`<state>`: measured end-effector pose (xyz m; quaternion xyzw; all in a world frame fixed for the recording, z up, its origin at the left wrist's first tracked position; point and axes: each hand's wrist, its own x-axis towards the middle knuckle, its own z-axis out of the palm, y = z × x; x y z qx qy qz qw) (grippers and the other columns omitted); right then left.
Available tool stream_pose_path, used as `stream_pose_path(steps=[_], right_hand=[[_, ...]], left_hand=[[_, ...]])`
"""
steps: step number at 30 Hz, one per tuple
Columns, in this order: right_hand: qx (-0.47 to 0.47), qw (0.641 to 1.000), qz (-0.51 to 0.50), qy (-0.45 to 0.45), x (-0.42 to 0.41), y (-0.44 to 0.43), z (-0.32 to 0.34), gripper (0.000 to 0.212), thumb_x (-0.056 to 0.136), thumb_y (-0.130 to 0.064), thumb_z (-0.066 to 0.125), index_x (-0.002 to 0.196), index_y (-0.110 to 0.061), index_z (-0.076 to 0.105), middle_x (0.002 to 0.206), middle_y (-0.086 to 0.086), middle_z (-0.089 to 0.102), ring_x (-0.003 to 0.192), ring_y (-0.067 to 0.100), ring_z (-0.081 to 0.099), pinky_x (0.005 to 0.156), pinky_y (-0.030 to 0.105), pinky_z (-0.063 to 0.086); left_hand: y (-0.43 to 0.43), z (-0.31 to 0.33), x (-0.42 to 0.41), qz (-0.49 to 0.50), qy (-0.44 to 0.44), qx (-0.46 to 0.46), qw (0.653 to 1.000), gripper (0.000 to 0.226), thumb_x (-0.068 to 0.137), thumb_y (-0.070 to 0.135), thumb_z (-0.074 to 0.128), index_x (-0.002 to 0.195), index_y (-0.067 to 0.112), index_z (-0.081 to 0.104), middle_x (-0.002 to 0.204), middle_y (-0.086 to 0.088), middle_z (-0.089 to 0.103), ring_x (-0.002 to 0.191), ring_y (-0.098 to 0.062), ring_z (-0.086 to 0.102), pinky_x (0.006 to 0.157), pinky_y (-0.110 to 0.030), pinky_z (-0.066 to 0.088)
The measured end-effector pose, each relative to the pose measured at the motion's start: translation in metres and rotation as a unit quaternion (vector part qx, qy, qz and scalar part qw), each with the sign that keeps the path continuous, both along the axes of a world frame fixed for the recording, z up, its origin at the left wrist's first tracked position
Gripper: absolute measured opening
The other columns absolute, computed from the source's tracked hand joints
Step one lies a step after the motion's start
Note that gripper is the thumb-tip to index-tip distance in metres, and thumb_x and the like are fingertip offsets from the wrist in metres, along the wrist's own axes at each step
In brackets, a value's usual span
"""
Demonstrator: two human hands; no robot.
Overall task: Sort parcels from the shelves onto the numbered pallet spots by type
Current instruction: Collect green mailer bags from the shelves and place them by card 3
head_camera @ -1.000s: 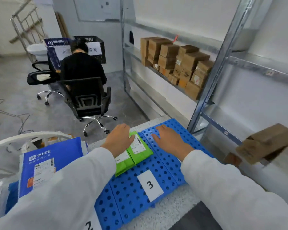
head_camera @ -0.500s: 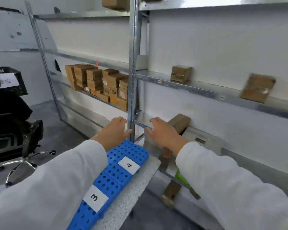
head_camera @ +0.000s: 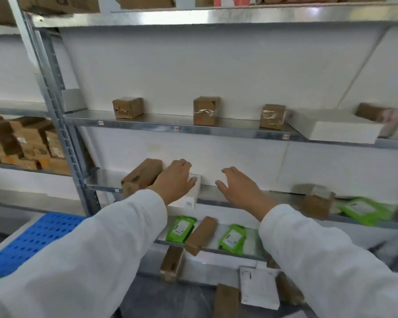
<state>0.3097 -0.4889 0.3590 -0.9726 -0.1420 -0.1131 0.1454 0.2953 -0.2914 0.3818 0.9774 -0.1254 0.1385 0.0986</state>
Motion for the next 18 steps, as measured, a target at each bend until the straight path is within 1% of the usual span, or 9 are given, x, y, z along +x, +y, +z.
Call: stream_pose_path(steps=[3,7,9,12,16,18], right_hand=[[0.006,0.999,-0.050,0.008,-0.016,-0.065,-0.003,0.054,0.100,-0.041,0.039,0.144,-0.011,0.036,0.144,0.006,0.042,0.126,0.025,0.047,0.101,0.036,0.041],[-0.003,0.995,-0.101,0.009,-0.044,-0.138,-0.008,0.051,0.101,-0.038,0.040,0.142,-0.008,0.037,0.140,0.010,0.044,0.123,0.027,0.048,0.098,0.035,0.040],[-0.001,0.991,-0.132,0.022,-0.059,-0.166,-0.014,0.049,0.101,-0.038,0.039,0.139,-0.008,0.039,0.137,0.010,0.045,0.122,0.028,0.049,0.095,0.036,0.040],[-0.010,0.984,-0.176,0.033,-0.076,-0.204,-0.022,0.045,0.101,-0.039,0.038,0.133,-0.007,0.042,0.132,0.012,0.050,0.117,0.030,0.051,0.096,0.041,0.040],[0.021,0.975,-0.220,0.035,-0.089,-0.252,-0.027,0.044,0.099,-0.038,0.041,0.129,-0.006,0.045,0.126,0.013,0.051,0.115,0.031,0.051,0.092,0.038,0.043],[0.034,0.970,-0.239,0.031,-0.092,-0.271,-0.028,0.043,0.099,-0.038,0.042,0.128,-0.006,0.045,0.125,0.011,0.050,0.117,0.030,0.051,0.092,0.039,0.044]], left_hand=[[-0.067,-0.006,0.004,-0.052,0.003,-0.011,0.999,0.047,0.099,0.034,0.045,0.137,0.006,0.044,0.138,-0.008,0.047,0.126,-0.023,0.042,0.104,-0.032,0.036],[-0.140,-0.018,0.005,-0.114,-0.007,0.008,0.993,0.048,0.099,0.034,0.046,0.137,0.005,0.044,0.138,-0.008,0.047,0.127,-0.022,0.041,0.105,-0.034,0.038],[-0.171,-0.023,0.002,-0.142,-0.006,0.009,0.990,0.047,0.099,0.034,0.045,0.136,0.005,0.045,0.138,-0.008,0.047,0.126,-0.022,0.042,0.103,-0.033,0.040],[-0.212,-0.029,0.001,-0.181,-0.004,0.015,0.983,0.047,0.100,0.034,0.045,0.136,0.005,0.044,0.137,-0.008,0.046,0.127,-0.022,0.041,0.100,-0.030,0.037],[-0.262,-0.037,0.004,-0.236,-0.004,0.015,0.972,0.047,0.099,0.034,0.045,0.136,0.005,0.043,0.137,-0.008,0.046,0.127,-0.022,0.040,0.101,-0.029,0.035],[-0.285,-0.041,0.007,-0.261,-0.002,0.013,0.965,0.045,0.099,0.033,0.045,0.135,0.006,0.044,0.136,-0.007,0.046,0.126,-0.021,0.040,0.101,-0.030,0.037]])
